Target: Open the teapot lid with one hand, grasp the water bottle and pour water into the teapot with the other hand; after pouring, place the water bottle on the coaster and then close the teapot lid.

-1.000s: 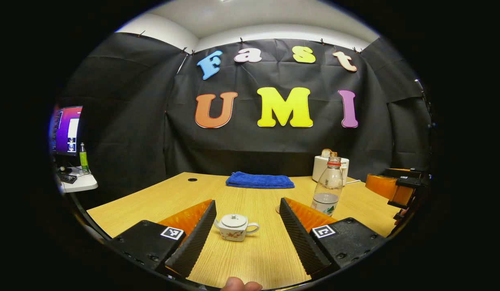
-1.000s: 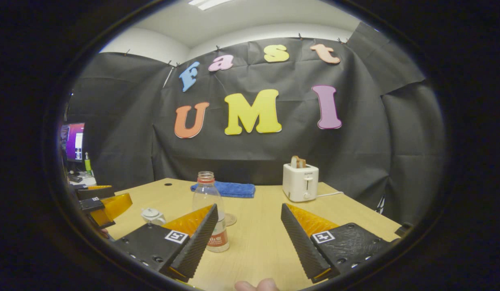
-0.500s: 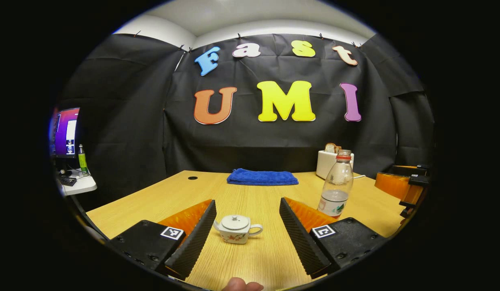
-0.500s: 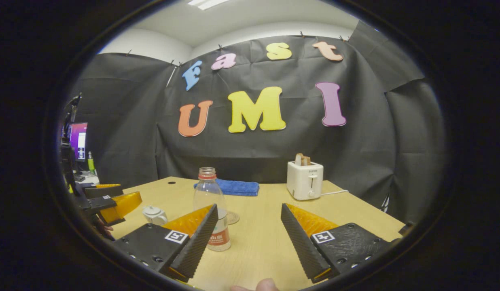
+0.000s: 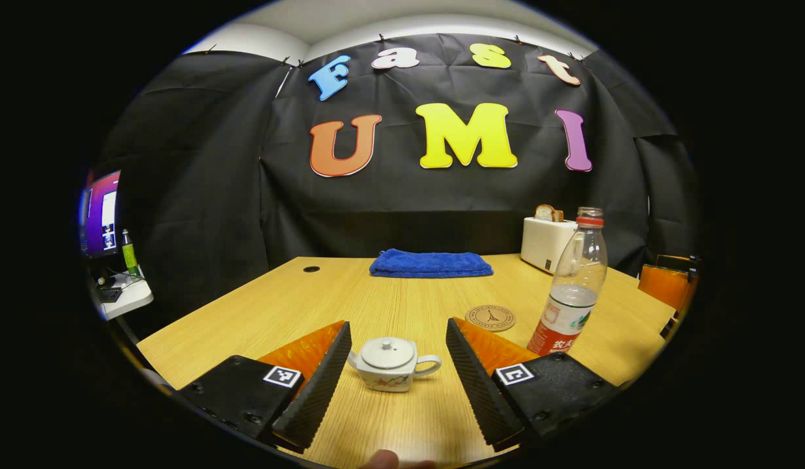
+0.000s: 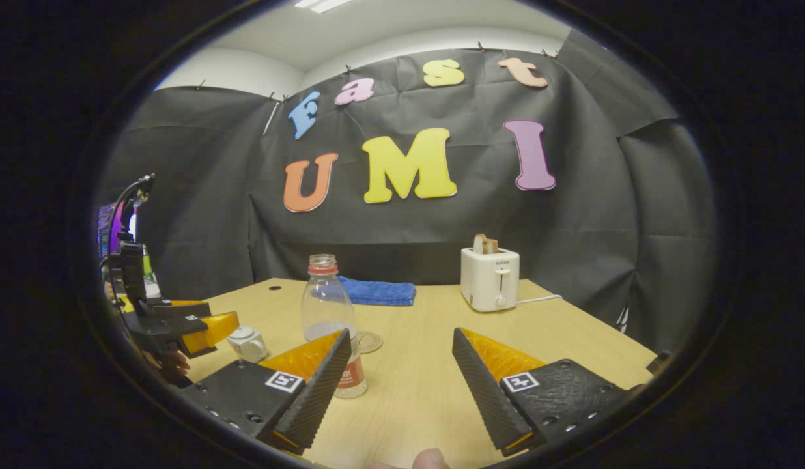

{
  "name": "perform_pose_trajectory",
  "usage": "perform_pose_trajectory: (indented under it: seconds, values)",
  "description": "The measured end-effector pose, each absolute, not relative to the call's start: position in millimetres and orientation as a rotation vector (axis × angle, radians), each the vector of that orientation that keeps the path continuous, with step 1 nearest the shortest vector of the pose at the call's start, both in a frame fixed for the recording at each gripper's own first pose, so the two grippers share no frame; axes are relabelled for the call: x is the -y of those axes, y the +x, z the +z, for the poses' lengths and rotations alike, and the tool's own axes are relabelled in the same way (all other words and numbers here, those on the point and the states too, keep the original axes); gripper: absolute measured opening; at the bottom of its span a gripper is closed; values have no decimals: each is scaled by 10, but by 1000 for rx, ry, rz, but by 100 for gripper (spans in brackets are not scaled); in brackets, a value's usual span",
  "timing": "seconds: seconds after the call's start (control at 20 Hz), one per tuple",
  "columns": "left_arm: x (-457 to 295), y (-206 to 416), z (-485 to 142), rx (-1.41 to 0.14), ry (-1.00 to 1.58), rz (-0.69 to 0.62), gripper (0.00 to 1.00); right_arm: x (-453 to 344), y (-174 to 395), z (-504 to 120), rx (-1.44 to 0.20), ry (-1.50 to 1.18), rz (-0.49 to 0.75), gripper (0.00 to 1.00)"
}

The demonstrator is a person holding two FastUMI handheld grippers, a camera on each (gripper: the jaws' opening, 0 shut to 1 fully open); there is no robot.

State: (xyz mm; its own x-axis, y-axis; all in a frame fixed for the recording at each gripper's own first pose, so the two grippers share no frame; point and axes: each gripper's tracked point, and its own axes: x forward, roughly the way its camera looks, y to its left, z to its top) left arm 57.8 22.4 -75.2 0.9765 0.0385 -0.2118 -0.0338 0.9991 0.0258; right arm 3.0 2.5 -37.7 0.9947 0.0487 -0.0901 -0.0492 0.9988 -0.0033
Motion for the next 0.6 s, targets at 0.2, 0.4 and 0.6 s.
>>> perform_pose_trajectory:
  seconds: [0.2,0.4,0.6]
  values:
    - [-274,740,-831,-239,50,36,76,-9,81,-413,-104,-7,41,96]
    - [-330,866,-970,-280,57,43,60,82,125,-468,-117,-5,23,96]
    - [-393,887,-1089,-321,57,55,46,132,156,-518,-131,-3,11,95]
